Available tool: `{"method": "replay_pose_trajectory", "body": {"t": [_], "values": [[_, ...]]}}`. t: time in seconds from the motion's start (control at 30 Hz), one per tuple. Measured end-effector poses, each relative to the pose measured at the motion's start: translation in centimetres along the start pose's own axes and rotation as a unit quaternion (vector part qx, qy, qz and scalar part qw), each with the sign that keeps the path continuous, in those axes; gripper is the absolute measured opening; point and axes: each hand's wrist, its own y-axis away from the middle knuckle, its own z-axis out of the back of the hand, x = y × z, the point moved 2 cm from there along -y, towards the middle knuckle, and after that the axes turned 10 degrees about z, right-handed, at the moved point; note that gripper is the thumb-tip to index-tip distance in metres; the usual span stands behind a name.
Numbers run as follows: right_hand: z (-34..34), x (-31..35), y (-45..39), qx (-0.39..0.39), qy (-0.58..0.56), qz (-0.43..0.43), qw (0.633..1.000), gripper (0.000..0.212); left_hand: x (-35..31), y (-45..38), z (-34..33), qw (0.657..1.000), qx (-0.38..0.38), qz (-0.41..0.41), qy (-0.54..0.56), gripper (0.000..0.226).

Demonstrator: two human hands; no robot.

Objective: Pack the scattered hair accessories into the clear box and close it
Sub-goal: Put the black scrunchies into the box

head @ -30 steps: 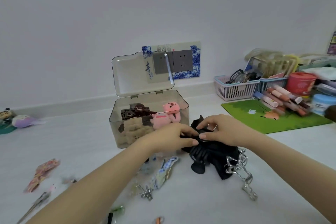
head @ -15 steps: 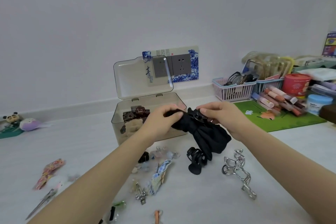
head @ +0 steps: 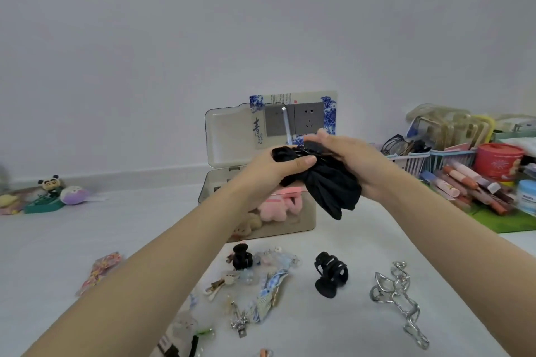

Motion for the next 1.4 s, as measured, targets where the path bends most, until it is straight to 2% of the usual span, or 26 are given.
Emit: {"method": "replay_pose_trajectory", "body": {"t": [0.03,0.13,0.17,0.27,0.37,0.4,0.47,0.53,0.6,0.7,0.77,0.87,1.0,1.07,1.2,1.33,1.4], "values": [[0.2,0.5,-0.4,0.026,0.04,0.003,0.999,0.037,-0.4,-0.3,0.2,1.0,-0.017,-0.006,0.004,0.025],[-0.1,1.6,-2.0,0.105,0.166,0.014,0.98,0.05,-1.5,-0.6,1.2,0.997,-0.065,-0.026,0.029,0.026],[-0.3,1.8,-2.7,0.122,0.193,0.017,0.973,0.048,-1.8,-0.8,1.7,0.996,-0.076,-0.032,0.041,0.024],[-1.0,1.4,-4.8,0.14,0.228,0.033,0.963,0.022,-1.8,-1.8,3.2,0.993,-0.088,-0.023,0.081,0.025],[-1.1,0.2,-7.1,0.147,0.237,0.045,0.959,0.02,-1.2,-3.1,4.7,0.993,-0.051,0.014,0.103,0.029],[-1.1,-0.3,-7.9,0.15,0.245,0.042,0.957,0.019,-0.9,-3.5,5.6,0.995,-0.049,0.036,0.081,0.028],[-0.8,-1.3,-9.4,0.162,0.282,0.028,0.945,0.021,-0.3,-4.0,7.4,0.993,-0.078,0.077,-0.043,0.022],[-0.4,-2.4,-10.6,0.18,0.324,0.014,0.929,0.027,0.5,-4.4,9.1,0.977,-0.095,0.107,-0.16,0.02],[-0.1,-3.3,-11.2,0.194,0.363,0.001,0.911,0.031,1.2,-4.8,10.2,0.967,-0.073,0.139,-0.199,0.025],[-0.1,-4.4,-11.7,0.221,0.462,0.01,0.859,0.032,2.2,-5.8,10.7,0.943,-0.053,0.156,-0.289,0.03],[-0.2,-5.1,-11.8,0.246,0.499,0.019,0.831,0.032,2.8,-6.3,10.6,0.937,-0.034,0.165,-0.306,0.024],[-0.5,-6.1,-11.9,0.267,0.526,0.017,0.807,0.033,3.8,-6.9,10.7,0.929,-0.008,0.185,-0.32,0.022],[-0.6,-7.8,-11.9,0.288,0.582,0.002,0.761,0.033,4.3,-7.3,10.9,0.903,0.028,0.213,-0.373,0.044],[-0.4,-8.1,-11.8,0.311,0.596,-0.014,0.74,0.029,4.0,-7.4,10.6,0.903,0.052,0.224,-0.363,0.042],[-0.5,-6.1,-11.9,0.329,0.562,-0.04,0.758,0.028,3.7,-7.7,9.7,0.894,0.076,0.218,-0.385,0.031],[-1.8,-6.2,-11.5,0.363,0.548,-0.053,0.752,0.039,4.1,-8.2,9.4,0.877,0.061,0.211,-0.428,0.026],[-1.9,-6.9,-11.3,0.356,0.546,-0.063,0.756,0.041,4.4,-8.5,9.3,0.871,0.041,0.198,-0.448,0.023]]}}
